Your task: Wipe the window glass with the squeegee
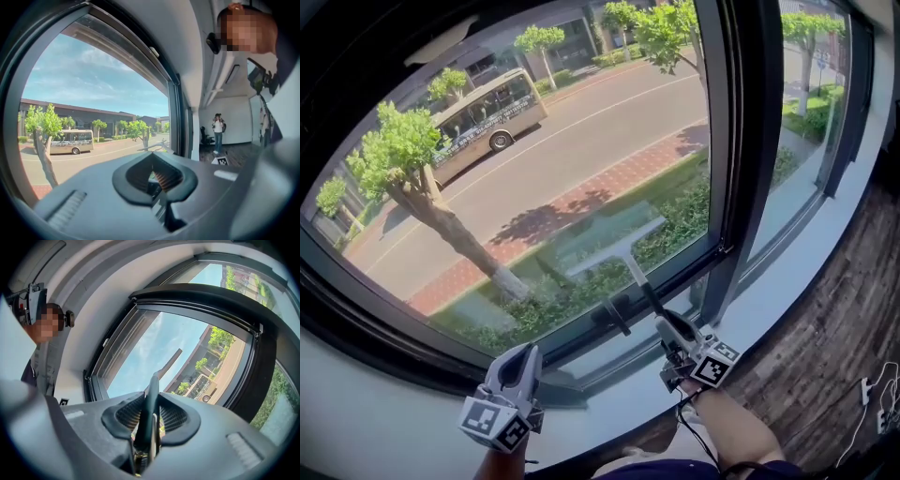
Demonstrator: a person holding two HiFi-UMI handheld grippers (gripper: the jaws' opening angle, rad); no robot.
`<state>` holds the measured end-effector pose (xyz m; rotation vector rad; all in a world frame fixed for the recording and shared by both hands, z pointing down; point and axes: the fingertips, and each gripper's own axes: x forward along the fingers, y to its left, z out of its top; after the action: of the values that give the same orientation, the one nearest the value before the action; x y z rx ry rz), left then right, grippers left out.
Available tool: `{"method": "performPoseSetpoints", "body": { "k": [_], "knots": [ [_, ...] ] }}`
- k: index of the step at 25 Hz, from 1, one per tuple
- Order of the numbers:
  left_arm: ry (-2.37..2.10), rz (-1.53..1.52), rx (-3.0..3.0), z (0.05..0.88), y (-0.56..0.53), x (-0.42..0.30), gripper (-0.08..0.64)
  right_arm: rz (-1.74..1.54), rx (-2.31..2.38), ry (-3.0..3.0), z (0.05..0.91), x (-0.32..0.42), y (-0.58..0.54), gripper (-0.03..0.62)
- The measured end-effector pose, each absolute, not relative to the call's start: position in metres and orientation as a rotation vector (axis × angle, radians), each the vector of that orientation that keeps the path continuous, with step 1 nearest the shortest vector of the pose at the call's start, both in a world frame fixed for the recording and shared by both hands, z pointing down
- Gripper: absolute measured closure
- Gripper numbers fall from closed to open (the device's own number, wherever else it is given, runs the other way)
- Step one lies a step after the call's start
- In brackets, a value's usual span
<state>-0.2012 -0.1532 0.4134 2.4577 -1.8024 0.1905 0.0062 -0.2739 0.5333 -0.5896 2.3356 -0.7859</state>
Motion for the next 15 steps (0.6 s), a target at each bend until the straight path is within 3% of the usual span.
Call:
{"method": "performPoseSetpoints", "body": {
  "k": [15],
  "knots": [
    [-1.773,0.219,2.429,0.416,-0.156,-0.200,0.555,-0.879,-0.646,2.339,0.574,0.009,-0.263,0.489]
  ]
}}
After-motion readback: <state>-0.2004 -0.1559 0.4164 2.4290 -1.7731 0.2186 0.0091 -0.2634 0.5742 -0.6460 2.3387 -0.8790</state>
